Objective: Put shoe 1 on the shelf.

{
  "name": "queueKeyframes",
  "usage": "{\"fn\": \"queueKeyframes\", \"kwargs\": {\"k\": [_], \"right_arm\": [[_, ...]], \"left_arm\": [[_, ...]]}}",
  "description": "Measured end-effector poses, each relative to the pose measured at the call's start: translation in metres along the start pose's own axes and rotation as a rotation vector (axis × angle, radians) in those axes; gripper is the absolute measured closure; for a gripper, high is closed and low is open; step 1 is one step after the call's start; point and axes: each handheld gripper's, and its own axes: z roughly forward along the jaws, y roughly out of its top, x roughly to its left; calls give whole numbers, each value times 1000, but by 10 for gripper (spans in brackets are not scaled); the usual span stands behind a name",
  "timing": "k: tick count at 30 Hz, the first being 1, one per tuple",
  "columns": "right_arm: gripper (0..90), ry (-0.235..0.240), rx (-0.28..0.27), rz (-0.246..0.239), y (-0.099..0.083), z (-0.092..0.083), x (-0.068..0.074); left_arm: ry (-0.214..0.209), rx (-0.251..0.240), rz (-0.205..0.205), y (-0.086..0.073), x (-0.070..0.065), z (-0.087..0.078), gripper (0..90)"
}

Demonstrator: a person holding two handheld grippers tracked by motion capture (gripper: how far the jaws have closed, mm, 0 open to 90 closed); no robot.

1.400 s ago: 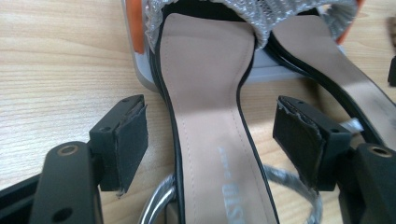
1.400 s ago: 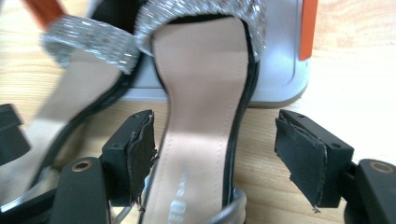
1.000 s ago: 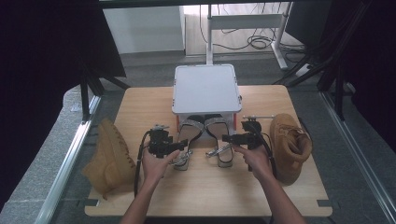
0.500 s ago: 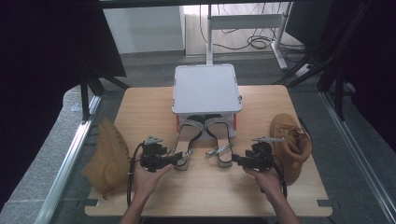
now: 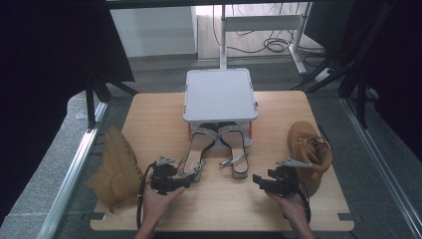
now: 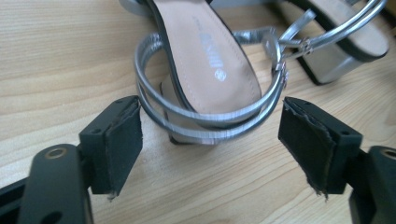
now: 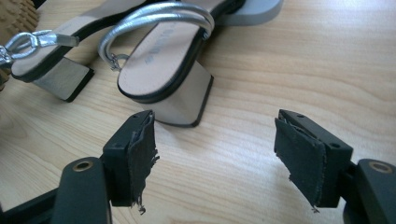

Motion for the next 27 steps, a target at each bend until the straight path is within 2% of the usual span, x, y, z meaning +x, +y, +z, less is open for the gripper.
{"fn": "queueKeyframes", "kwargs": {"k": [4,6,9,14,15,19,27], "right_arm": [[295,1,10,5,-3,1,0],[295,-3,8,3,-4,1,0],[295,-4,13,5,-6,3,0],[295,-7,17,-4,-6,6,3],[295,-9,17,-10,-6,7,4],[289,-3,27,-44,-6,12,9],[288,16,26,-59,-7,14,14]], "left_arm": [[16,7,11,-5,-3,5,185],[47,4,26,-10,-5,11,185],[68,-3,28,-12,-7,19,186],[93,-20,40,-8,-11,27,203],[101,-37,36,-5,-11,31,215],[102,-43,23,-1,-11,37,257],[102,-23,3,3,-11,46,291]]}}
